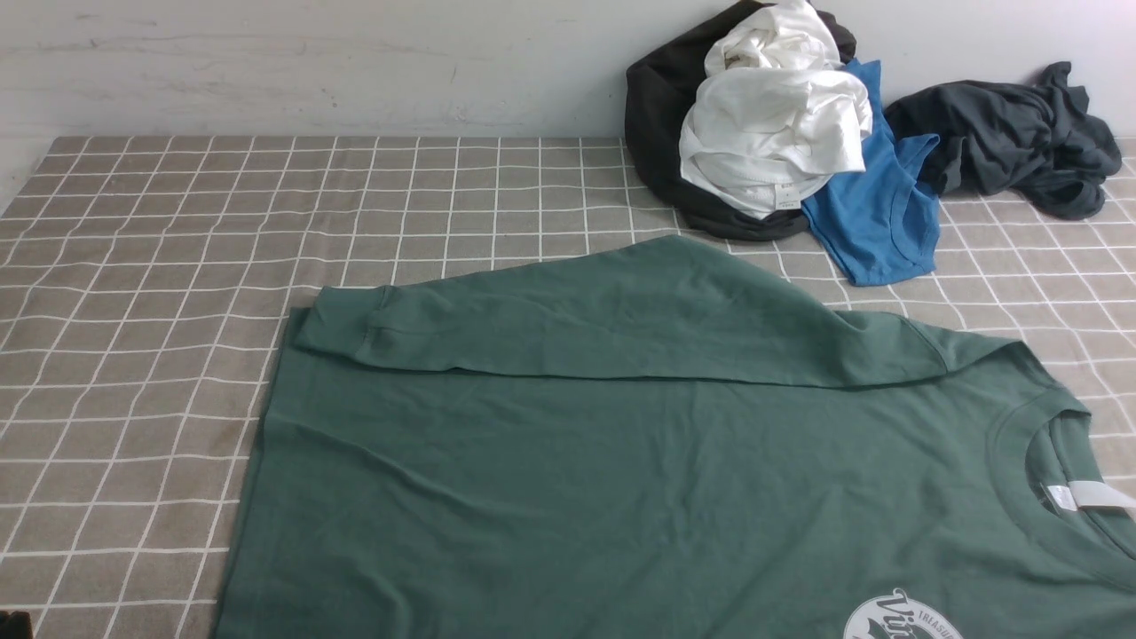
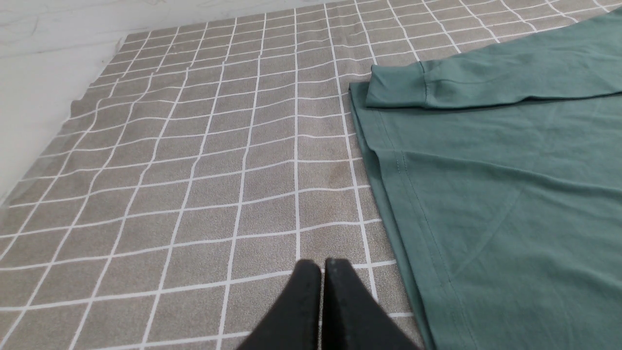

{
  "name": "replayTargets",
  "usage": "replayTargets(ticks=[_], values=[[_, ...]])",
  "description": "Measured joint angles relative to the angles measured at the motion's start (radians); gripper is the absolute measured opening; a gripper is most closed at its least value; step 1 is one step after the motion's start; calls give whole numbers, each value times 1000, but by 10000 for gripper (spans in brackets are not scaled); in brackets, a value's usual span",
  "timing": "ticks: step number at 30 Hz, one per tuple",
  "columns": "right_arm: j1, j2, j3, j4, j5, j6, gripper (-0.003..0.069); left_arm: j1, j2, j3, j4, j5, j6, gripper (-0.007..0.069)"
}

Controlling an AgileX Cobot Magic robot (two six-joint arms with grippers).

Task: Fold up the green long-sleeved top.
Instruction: Use the left arm to clamp the cuff closest to it

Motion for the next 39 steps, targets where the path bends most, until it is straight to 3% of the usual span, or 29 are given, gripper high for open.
replayTargets(ticks=[4, 9, 11, 13, 16, 20, 27, 30, 32, 37, 39], values=[[0, 0, 0, 6, 0, 0, -7, 0, 0, 0, -13, -9, -8, -7], [0, 0, 0, 95, 2, 0, -7, 0, 0, 2, -192, -56, -115, -7], [0, 0, 0, 235, 3, 3, -7, 0, 0, 2, -442, -103, -266, -7], [0, 0, 0, 353, 7, 15, -7, 0, 0, 2, -587, -113, -342, -7], [0, 0, 1, 652, 14, 65, -7, 0, 0, 2, -812, -121, -407, -7], [0, 0, -1, 903, 3, 71, -7, 0, 0, 2, -892, -127, -402, -7], [0, 0, 1, 991, -51, 4, -7, 0, 0, 2, -917, -109, -401, -7], [0, 0, 1, 999, -62, -13, -7, 0, 0, -26, -922, -42, -354, -7], [0, 0, 1, 999, -62, -57, -7, 0, 0, -78, -917, -1, -258, -7], [0, 0, -9, 999, -52, -290, -7, 0, 30, -310, -808, 128, 149, -7], [0, 2, -42, 999, -52, -377, -7, 0, 105, -367, -728, 201, 201, -7]])
